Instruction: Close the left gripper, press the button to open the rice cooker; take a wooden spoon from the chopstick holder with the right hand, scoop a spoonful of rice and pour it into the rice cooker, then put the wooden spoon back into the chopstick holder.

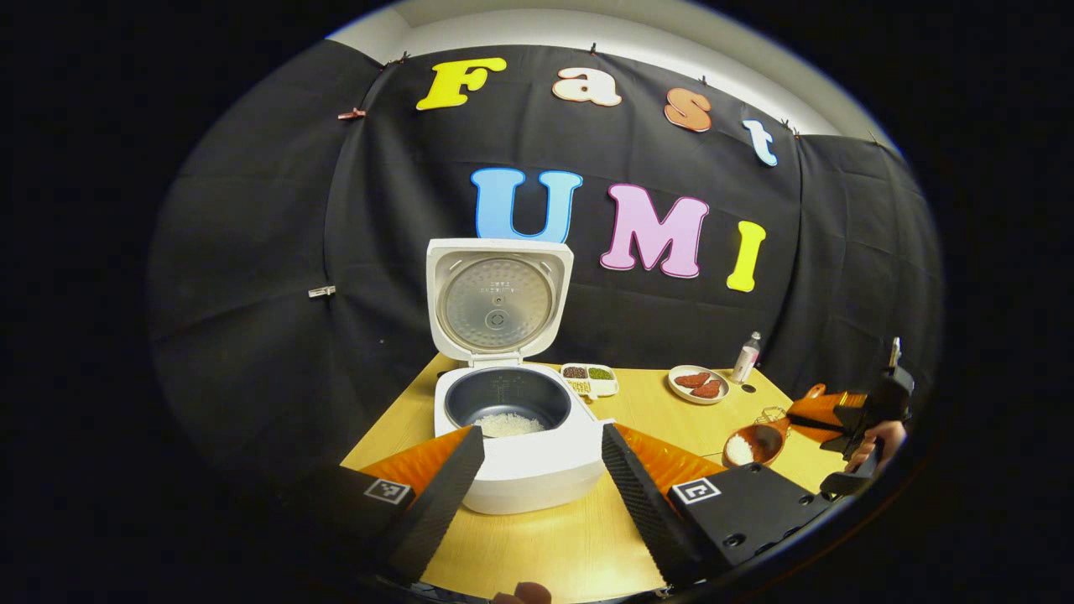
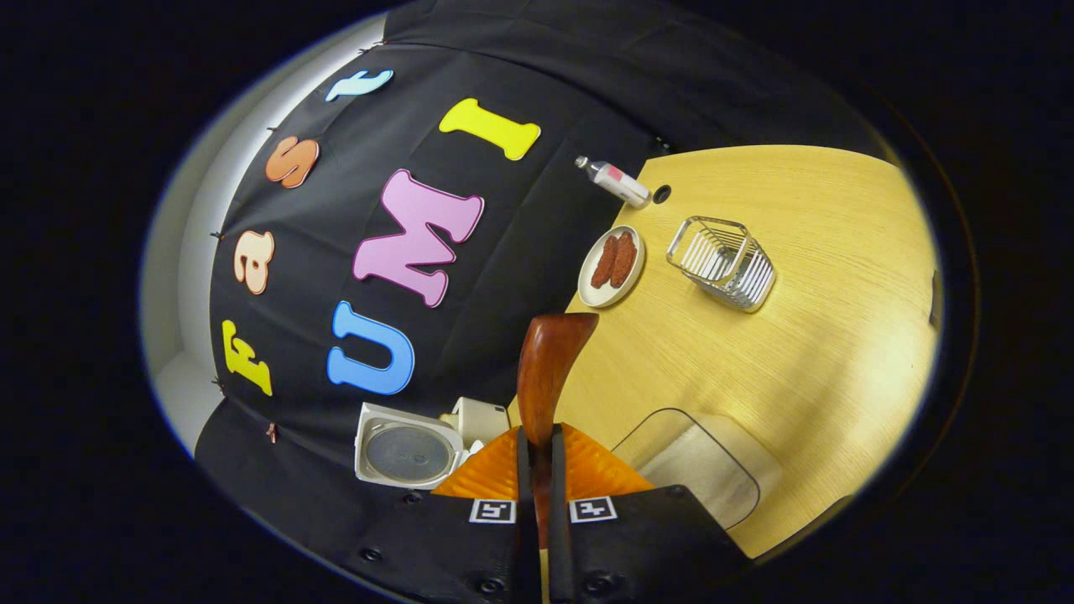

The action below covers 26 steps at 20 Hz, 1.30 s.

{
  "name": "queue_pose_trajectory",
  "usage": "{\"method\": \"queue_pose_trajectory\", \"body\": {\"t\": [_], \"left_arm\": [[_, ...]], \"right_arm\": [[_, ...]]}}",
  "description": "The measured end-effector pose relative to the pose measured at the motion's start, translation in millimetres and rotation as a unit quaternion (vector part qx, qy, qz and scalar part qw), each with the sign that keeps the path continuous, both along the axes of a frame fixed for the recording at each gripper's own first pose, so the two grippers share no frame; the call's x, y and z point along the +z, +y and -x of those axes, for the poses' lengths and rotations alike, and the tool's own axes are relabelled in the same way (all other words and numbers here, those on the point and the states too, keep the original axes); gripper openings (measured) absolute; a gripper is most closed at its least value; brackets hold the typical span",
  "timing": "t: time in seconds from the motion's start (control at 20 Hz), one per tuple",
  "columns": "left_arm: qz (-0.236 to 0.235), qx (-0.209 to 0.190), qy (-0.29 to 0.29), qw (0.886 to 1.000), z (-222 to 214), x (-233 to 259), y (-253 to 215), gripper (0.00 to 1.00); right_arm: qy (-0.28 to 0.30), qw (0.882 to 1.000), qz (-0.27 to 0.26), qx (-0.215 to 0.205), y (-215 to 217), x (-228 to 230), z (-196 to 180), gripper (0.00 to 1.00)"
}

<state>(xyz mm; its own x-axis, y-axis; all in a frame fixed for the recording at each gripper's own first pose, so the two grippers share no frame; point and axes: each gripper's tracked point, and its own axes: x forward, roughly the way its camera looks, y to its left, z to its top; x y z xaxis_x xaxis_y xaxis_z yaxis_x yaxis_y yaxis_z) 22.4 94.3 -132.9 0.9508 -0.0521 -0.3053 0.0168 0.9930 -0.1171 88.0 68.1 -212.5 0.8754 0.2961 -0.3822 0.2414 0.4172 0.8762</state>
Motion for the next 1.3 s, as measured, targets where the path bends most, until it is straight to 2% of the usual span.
{"method": "queue_pose_trajectory", "body": {"t": [0.35,0.7,0.85,1.0,1.15,1.3], "left_arm": [[0.000,-0.001,0.001,1.000,0,-6,4,0.97],[0.013,0.000,0.013,1.000,5,-19,10,0.97],[0.021,0.003,0.013,1.000,4,-20,14,0.97],[0.034,0.004,0.015,0.999,1,-24,17,0.95],[0.043,0.008,0.019,0.999,-2,-29,24,0.95],[0.046,0.013,0.022,0.999,-5,-34,31,0.94]], "right_arm": [[-0.036,0.998,-0.037,0.020,60,72,-42,0.08],[-0.077,0.994,-0.046,0.058,162,115,-91,0.08],[-0.093,0.993,-0.020,0.075,204,119,-108,0.08],[-0.090,0.992,-0.016,0.087,246,107,-121,0.08],[-0.085,0.992,0.003,0.097,273,87,-127,0.08],[-0.099,0.988,0.047,0.106,286,72,-130,0.08]]}}
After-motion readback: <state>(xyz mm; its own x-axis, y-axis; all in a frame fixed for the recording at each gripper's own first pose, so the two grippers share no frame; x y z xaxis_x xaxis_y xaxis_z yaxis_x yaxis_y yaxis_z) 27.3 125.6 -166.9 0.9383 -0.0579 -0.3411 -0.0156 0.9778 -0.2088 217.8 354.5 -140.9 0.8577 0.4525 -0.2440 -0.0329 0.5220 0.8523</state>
